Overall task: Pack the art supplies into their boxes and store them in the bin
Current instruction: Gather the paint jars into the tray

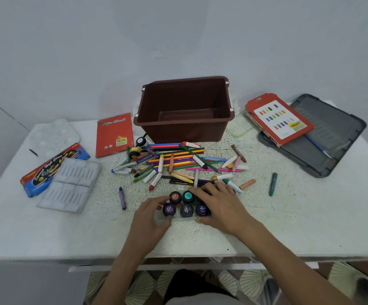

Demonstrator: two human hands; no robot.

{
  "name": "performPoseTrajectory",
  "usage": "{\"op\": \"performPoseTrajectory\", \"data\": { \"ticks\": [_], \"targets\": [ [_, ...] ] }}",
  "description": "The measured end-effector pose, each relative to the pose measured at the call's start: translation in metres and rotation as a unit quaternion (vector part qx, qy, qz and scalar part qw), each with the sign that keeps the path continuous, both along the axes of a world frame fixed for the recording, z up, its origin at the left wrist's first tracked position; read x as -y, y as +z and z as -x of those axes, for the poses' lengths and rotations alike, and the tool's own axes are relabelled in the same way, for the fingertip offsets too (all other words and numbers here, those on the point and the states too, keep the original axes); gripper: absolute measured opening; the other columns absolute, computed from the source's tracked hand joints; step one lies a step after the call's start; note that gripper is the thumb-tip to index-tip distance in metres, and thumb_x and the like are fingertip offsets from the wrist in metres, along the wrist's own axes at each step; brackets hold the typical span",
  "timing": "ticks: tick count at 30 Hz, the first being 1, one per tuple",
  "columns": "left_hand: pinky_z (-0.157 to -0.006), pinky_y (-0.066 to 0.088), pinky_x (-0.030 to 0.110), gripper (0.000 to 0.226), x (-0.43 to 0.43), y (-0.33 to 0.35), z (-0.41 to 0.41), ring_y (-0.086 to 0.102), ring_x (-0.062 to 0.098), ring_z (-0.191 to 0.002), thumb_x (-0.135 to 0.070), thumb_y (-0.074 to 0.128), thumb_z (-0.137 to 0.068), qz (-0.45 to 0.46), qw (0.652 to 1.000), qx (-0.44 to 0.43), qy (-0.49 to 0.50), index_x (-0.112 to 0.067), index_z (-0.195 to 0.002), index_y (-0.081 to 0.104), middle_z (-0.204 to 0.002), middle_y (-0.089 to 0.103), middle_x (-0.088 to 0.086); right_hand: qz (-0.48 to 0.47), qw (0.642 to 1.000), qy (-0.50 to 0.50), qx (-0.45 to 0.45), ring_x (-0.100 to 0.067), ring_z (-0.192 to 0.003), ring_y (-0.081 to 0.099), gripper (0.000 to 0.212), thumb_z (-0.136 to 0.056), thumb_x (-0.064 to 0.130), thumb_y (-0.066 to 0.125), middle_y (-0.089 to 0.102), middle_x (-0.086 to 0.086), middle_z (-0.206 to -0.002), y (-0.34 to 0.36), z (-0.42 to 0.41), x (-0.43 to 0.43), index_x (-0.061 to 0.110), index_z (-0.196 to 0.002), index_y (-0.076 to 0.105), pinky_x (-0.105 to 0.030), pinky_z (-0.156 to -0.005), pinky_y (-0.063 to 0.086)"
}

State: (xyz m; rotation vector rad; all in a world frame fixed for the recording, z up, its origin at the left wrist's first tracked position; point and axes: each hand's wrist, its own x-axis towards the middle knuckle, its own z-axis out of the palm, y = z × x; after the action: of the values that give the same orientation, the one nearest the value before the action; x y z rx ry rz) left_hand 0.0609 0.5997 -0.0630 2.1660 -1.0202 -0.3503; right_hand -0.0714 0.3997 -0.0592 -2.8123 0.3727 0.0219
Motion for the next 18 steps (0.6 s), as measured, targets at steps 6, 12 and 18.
{"op": "performPoseTrajectory", "data": {
  "ticks": [6, 12, 18],
  "targets": [
    [-0.083, 0.039, 0.001, 0.048, 0.0, -0.002, 0.005, 0.061, -0.005, -0.1, -0.016, 0.078, -0.081, -0.001, 0.999, -0.038, -0.017, -0.035, -0.121, 0.06, -0.113, 0.065, -0.013, -0.004, 1.0, 0.007, -0.002, -0.025, -0.121, 0.041, 0.084, -0.082, 0.057, 0.067, 0.047, 0.002, -0.136, 0.0, 0.0, 0.001, 0.036, -0.152, 0.025, -0.042, -0.104, 0.033],
    [-0.081, 0.042, 0.005, 0.027, -0.004, 0.001, 0.002, 0.062, -0.002, -0.099, -0.025, 0.072, -0.088, 0.032, 0.999, -0.03, 0.003, -0.028, -0.113, 0.065, -0.111, 0.063, -0.015, 0.002, 1.0, 0.009, 0.011, -0.027, -0.111, 0.048, 0.083, -0.077, 0.056, 0.072, 0.053, 0.001, -0.127, -0.001, 0.001, 0.0, 0.033, -0.148, 0.035, -0.044, -0.095, 0.04],
    [-0.082, 0.045, 0.013, 0.025, 0.006, 0.005, -0.032, 0.061, -0.002, -0.095, -0.02, 0.067, -0.092, 0.029, 0.999, 0.028, 0.034, -0.021, -0.117, 0.066, -0.11, 0.064, -0.01, 0.003, 1.0, 0.008, 0.018, -0.027, -0.105, 0.052, 0.084, -0.073, 0.056, 0.074, 0.056, 0.0, -0.121, -0.002, 0.001, -0.001, 0.031, -0.145, 0.039, -0.044, -0.091, 0.044]
  ]
}}
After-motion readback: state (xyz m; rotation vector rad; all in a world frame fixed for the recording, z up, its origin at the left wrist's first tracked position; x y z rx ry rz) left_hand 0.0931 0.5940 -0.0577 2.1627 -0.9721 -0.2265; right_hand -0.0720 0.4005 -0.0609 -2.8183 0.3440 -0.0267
